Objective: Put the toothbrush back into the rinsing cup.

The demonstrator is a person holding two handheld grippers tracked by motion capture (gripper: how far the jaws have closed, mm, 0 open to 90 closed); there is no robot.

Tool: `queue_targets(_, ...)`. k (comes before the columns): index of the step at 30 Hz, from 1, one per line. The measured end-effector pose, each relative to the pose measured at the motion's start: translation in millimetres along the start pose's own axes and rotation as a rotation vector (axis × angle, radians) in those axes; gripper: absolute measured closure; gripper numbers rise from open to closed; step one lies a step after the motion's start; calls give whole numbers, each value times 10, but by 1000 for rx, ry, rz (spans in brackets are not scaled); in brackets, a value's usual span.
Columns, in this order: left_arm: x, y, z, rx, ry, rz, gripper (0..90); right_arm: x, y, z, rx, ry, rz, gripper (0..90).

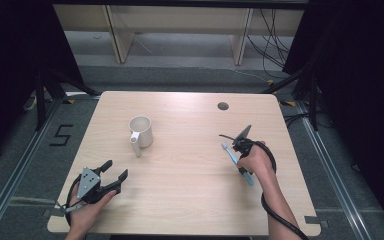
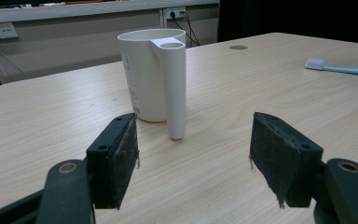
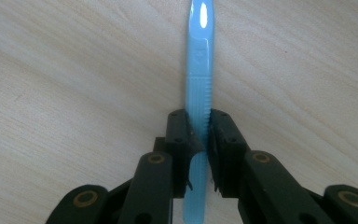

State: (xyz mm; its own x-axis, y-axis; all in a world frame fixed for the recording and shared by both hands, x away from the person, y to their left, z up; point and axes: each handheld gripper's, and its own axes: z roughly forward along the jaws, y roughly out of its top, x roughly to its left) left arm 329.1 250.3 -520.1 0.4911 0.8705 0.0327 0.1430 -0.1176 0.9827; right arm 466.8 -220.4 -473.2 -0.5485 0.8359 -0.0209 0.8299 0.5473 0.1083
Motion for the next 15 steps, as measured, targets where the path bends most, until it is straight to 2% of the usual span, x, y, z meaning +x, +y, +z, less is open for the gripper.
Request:
queue_targets(1, 2, -4, 12, -12, -6, 1, 319, 7, -8, -24, 20, 12, 21, 793)
queue_targets(2, 0, -4, 12, -11, -6, 2, 318, 12, -23, -34, 13, 2, 29, 793)
queue_targets(3, -2, -3, 12, -10, -7, 3, 318, 65, -37, -60, 25, -3, 109, 793)
queue_targets(5, -5, -4, 12, -10, -8, 5, 319, 69, -54, -92, 6, -14, 122, 793)
queue_targets(6, -7, -3, 10, -8, -6, 6, 319, 48, -60, -111, -4, -10, 93, 793)
queue_targets(7, -11, -5, 11, -10, -2, 4, 319, 0, -61, -123, -24, 14, 27, 793)
queue_targets(8, -11, -5, 11, -10, -2, 5, 319, 13, -71, -128, -43, -4, 46, 793)
queue_targets(10, -12, -5, 10, -11, -2, 4, 318, -21, -84, -140, -75, -4, -6, 793)
queue_targets(11, -10, -5, 10, -10, -2, 5, 319, 19, -102, -156, -81, -17, 42, 793)
queue_targets(12, -9, -6, 10, -11, -3, 4, 319, 87, -119, -186, -64, -11, 135, 793)
queue_targets(15, -5, -7, 9, -11, -7, 3, 318, 106, -158, -210, -97, -8, 135, 793)
